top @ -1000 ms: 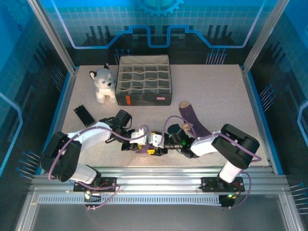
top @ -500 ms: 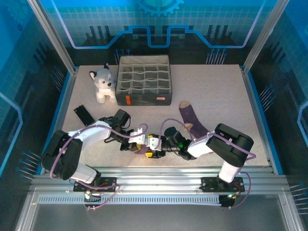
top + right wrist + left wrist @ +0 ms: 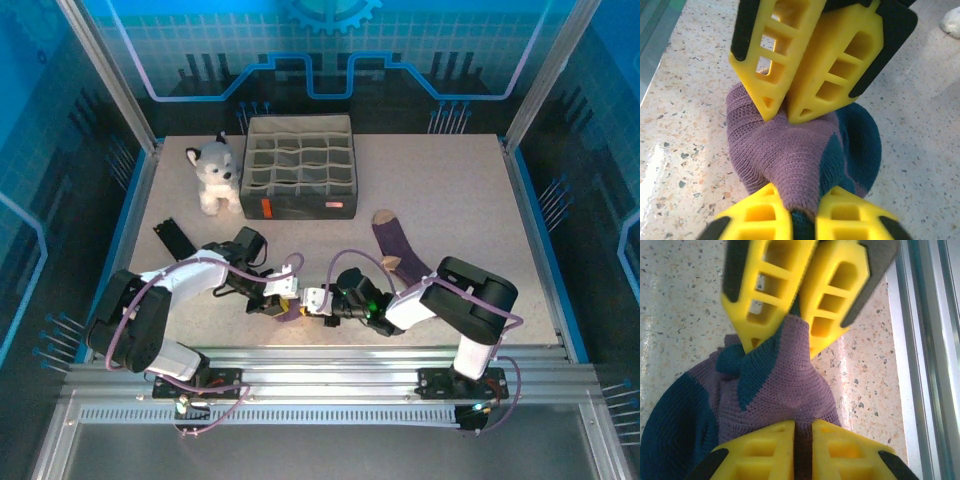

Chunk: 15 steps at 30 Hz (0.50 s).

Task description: Roll the socks

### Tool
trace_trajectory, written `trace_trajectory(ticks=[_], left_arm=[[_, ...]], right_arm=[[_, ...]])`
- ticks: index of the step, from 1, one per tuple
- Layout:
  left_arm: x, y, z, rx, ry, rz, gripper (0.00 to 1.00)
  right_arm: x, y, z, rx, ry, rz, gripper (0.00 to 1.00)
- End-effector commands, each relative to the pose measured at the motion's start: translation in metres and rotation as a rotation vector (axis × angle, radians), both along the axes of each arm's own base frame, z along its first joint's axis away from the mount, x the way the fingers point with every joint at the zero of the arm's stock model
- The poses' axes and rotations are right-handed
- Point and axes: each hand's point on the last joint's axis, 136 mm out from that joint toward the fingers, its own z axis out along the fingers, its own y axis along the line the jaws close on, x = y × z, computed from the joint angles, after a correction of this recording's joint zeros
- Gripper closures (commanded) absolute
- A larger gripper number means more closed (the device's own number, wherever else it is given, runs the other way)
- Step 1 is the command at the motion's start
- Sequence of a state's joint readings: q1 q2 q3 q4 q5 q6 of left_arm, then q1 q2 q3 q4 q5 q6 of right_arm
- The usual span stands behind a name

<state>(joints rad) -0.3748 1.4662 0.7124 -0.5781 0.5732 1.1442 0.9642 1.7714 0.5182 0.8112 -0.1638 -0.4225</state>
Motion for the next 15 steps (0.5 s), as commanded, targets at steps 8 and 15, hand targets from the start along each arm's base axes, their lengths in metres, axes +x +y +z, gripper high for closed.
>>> trace_trajectory(ticks=[8,15], left_arm=[[0.047,-0.014,0.019,-0.024,-0.157,0.062,0.7],[0.067,-0.023,0.039,-0.087,-0.287,0.07,0.68]], right_arm=[[-0.005,-0.018,-0.011,-0.137,0.268,-0.136,1.0],[-0.008,-0.036,-0.005,-0.227,0.475,-0.169,1.0]])
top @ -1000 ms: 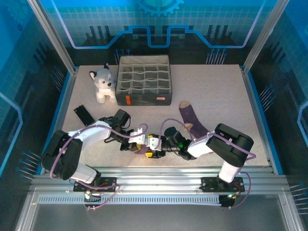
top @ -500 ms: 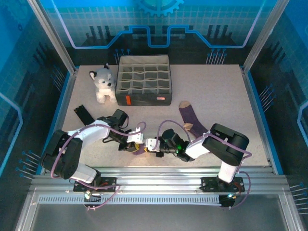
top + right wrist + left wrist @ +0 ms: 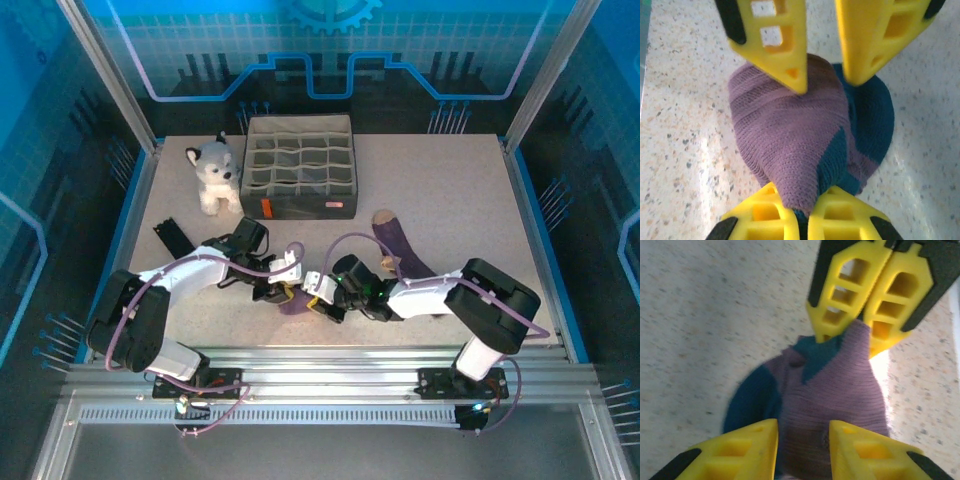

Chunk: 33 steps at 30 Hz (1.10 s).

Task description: Roll the socks

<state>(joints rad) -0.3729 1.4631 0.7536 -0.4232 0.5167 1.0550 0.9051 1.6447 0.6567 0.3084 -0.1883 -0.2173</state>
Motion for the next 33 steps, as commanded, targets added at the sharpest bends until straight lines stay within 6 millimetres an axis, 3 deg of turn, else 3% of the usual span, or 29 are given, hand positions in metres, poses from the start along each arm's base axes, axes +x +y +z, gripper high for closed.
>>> trace_trajectory(ticks=[1,9,16,21,26,30,31,32,33], left_arm=[[0.021,-0.012,0.025,-0.061,-0.161,-0.015,0.67],[0.022,0.007,0.041,-0.043,-0.322,0.06,0.65],[-0.007,0.017,0.048,-0.012,-0.412,0.048,0.63],[-0.021,0.01,0.047,0.012,-0.493,0.053,0.59],[-0.034,-0.006,0.041,0.025,-0.466,0.002,0.57],[-0.022,-0.01,0.027,0.102,-0.429,0.085,0.55],[-0.02,-0.012,0.023,0.118,-0.406,0.103,0.51],[-0.02,-0.016,0.021,0.121,-0.392,0.108,0.31],[-0.021,-0.02,0.02,0.119,-0.39,0.106,0.01]], right_arm=[[-0.014,-0.014,-0.005,-0.094,0.194,-0.013,1.0],[-0.002,-0.015,0.005,-0.149,0.35,-0.025,1.0],[0.003,-0.012,0.005,-0.198,0.428,-0.019,1.0],[0.008,-0.012,0.008,-0.195,0.496,-0.042,1.0],[0.016,-0.016,0.008,-0.186,0.551,-0.074,1.0],[0.018,-0.02,0.008,-0.189,0.585,-0.088,1.0],[0.019,-0.021,0.008,-0.191,0.591,-0.092,1.0],[0.019,-0.022,0.008,-0.193,0.6,-0.096,1.0],[0.019,-0.023,0.008,-0.195,0.605,-0.1,1.0]])
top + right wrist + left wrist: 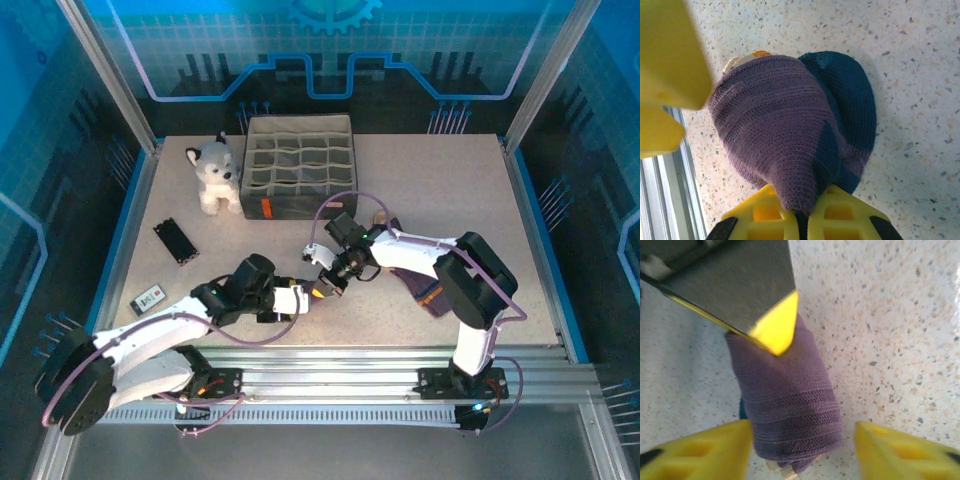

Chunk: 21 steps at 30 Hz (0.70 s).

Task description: Roll the socks

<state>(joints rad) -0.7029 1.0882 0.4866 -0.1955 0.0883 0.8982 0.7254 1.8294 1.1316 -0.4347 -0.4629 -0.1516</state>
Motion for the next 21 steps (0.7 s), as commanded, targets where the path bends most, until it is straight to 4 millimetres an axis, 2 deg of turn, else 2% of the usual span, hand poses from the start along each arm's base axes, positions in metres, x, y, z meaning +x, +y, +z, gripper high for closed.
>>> trace_trajectory(ticks=[1,6,9,13,15,18,21], left_arm=[[0.014,-0.011,0.009,-0.02,-0.014,0.087,0.0],[0.015,-0.018,0.0,0.004,-0.009,0.1,0.01],[0.024,-0.019,0.002,0.007,-0.033,0.149,0.01],[0.029,-0.023,0.016,-0.051,-0.064,0.183,0.0],[0.026,-0.028,0.027,-0.123,-0.094,0.158,0.01],[0.032,-0.028,0.044,-0.26,-0.165,0.219,0.01],[0.014,-0.025,0.038,-0.224,-0.083,0.172,0.01]], right_arm=[[-0.005,-0.01,-0.004,-0.037,0.09,-0.028,1.0],[-0.003,-0.013,-0.001,-0.042,0.103,-0.032,1.0],[-0.002,-0.014,0.0,-0.045,0.101,-0.036,1.0],[0.001,-0.015,0.0,-0.052,0.094,-0.04,1.0],[0.002,-0.015,0.0,-0.057,0.091,-0.042,1.0],[0.003,-0.015,-0.001,-0.065,0.089,-0.043,1.0],[0.005,-0.015,-0.001,-0.069,0.088,-0.045,1.0]])
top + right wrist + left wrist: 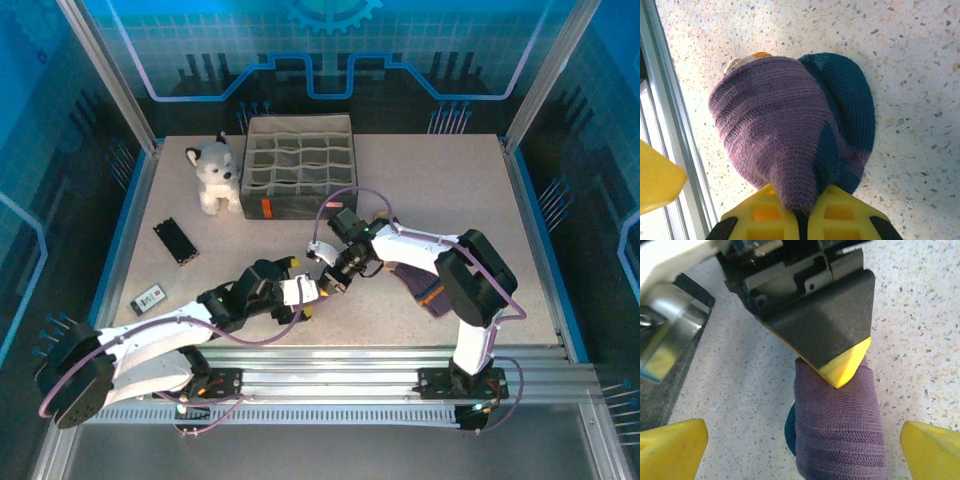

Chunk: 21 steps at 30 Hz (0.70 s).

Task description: Roll the socks

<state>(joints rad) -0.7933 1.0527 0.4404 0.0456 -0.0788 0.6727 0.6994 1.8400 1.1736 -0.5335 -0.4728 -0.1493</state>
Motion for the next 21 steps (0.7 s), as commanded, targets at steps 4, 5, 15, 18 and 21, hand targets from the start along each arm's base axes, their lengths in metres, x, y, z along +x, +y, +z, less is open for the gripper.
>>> trace_trajectory(ticks=[4,5,15,18,21], left_arm=[[-0.017,-0.001,-0.003,0.0,0.1,-0.029,0.01],[-0.02,-0.001,-0.006,0.015,0.12,-0.042,0.01],[-0.005,-0.013,-0.02,0.023,0.187,0.019,0.36],[0.006,-0.016,-0.022,0.023,0.167,0.047,0.34],[0.009,-0.017,-0.028,0.044,0.163,0.06,0.33]], right_arm=[[0.004,-0.004,-0.003,-0.033,0.032,-0.022,1.0],[0.004,-0.004,-0.004,-0.034,0.035,-0.023,1.0],[0.003,-0.005,-0.004,-0.034,0.058,-0.026,1.0],[0.003,-0.005,-0.005,-0.031,0.079,-0.031,1.0],[0.003,-0.006,-0.005,-0.029,0.095,-0.039,1.0]])
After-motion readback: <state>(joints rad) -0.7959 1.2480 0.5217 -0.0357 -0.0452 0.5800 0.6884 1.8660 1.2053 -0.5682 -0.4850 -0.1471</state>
